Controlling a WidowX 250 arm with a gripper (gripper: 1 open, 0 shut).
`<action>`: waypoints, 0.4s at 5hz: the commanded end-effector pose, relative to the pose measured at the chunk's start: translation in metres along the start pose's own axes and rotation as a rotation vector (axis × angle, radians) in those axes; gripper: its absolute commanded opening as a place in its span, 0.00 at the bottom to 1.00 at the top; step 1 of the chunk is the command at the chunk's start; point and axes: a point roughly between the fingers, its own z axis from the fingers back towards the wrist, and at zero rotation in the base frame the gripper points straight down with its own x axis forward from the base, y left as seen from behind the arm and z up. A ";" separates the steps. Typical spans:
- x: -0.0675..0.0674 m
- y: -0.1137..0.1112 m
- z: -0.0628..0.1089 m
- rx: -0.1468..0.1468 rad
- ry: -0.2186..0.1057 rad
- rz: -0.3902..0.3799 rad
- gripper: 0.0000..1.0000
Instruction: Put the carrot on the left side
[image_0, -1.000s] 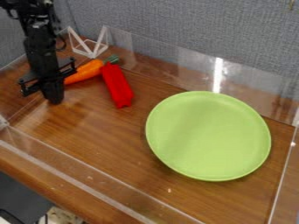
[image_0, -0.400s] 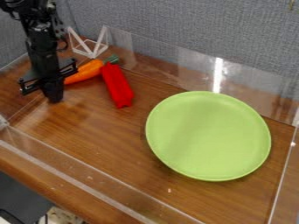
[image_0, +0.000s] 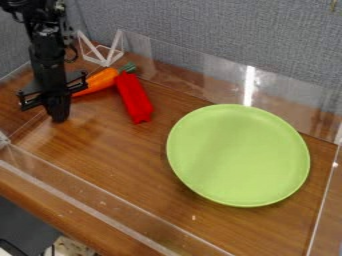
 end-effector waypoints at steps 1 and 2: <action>0.013 -0.011 0.022 -0.032 -0.055 -0.011 0.00; 0.012 -0.017 0.012 -0.016 -0.051 0.029 0.00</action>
